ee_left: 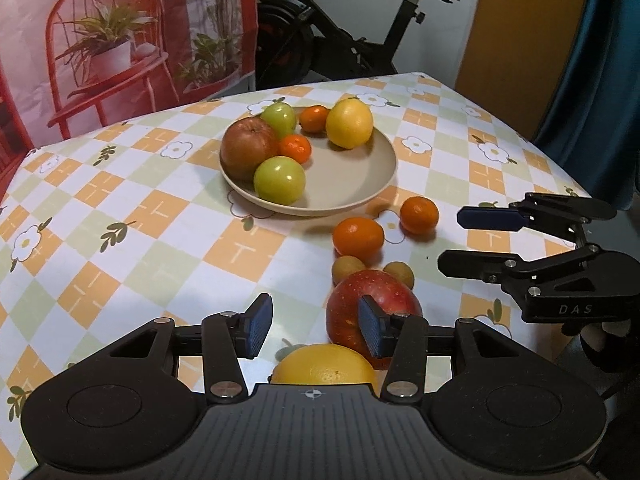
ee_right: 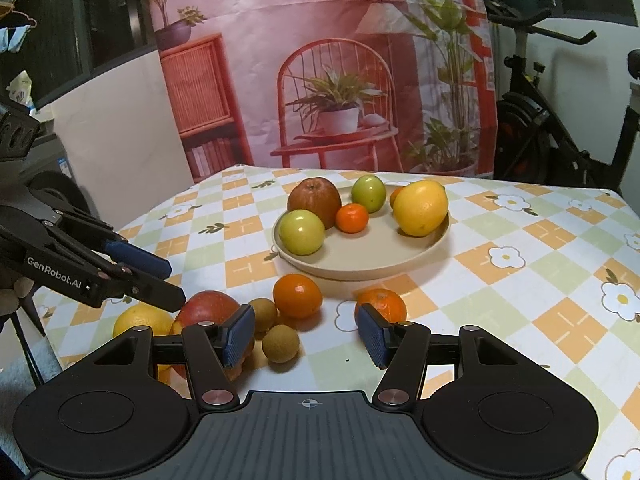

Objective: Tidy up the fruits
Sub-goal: 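Move the left gripper down to the large red apple and close on it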

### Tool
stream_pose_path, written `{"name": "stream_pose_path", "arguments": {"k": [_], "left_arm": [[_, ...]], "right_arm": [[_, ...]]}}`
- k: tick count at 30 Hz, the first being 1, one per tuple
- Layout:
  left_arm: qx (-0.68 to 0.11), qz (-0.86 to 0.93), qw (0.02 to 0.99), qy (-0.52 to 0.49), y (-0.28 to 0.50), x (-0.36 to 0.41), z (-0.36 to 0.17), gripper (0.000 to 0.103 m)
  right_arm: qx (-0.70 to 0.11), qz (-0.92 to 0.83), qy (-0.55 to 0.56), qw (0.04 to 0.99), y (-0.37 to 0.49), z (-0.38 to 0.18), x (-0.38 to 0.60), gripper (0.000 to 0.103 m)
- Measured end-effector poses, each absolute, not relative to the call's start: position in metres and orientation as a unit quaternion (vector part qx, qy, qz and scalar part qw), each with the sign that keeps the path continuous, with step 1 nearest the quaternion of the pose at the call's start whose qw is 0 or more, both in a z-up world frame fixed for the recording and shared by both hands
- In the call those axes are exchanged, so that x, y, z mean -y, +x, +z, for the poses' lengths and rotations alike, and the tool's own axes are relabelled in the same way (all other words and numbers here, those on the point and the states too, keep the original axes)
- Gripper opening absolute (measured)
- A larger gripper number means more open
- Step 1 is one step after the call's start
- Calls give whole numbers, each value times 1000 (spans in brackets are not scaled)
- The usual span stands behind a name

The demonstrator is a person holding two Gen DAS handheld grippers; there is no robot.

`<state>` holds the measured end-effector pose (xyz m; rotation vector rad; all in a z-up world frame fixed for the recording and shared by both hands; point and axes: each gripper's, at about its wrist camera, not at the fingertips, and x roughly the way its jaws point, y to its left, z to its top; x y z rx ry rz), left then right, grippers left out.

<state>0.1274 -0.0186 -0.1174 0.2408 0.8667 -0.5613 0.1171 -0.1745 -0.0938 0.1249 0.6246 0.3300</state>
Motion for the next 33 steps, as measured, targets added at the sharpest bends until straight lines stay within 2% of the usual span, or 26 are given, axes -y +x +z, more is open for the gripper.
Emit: {"name": "stream_pose_path", "arguments": {"k": [13,33], "left_arm": [[-418,-279,859,102,140,35,-116,51],[-469,-305,828,-39,163,43,-136,53]], "right_arm": [[-311,157,55,936,115,-94,176,54],[-335,200,35,920,106,-101,165,54]]}}
